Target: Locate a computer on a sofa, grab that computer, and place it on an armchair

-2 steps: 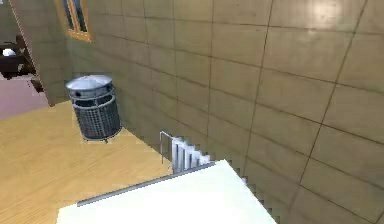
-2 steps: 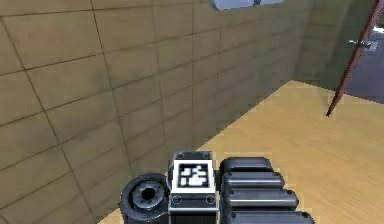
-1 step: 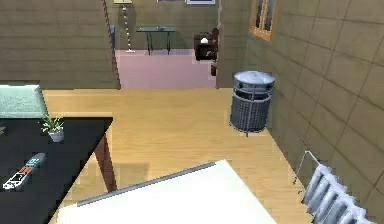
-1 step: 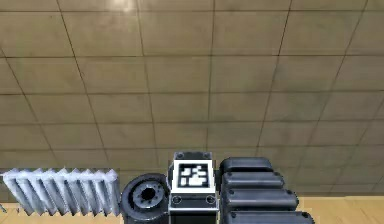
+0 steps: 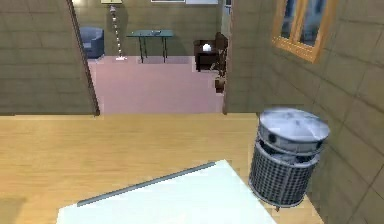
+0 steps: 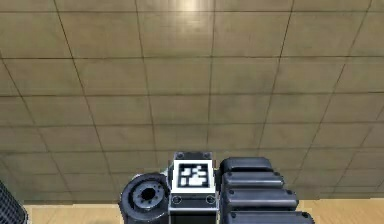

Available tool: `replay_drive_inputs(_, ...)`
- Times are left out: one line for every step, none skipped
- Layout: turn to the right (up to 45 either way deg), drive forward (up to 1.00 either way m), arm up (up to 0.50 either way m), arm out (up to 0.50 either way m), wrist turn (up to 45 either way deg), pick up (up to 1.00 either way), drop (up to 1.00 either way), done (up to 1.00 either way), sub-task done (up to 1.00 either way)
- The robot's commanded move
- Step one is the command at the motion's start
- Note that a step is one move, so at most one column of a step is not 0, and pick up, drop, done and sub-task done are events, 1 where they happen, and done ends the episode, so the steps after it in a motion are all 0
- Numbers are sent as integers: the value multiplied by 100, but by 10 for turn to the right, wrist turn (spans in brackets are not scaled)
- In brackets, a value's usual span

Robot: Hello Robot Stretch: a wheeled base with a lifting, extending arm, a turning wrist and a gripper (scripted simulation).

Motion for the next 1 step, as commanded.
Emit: replay_drive_inputs(0, 50, 0, 0, 0, 0, 0, 0, 0)
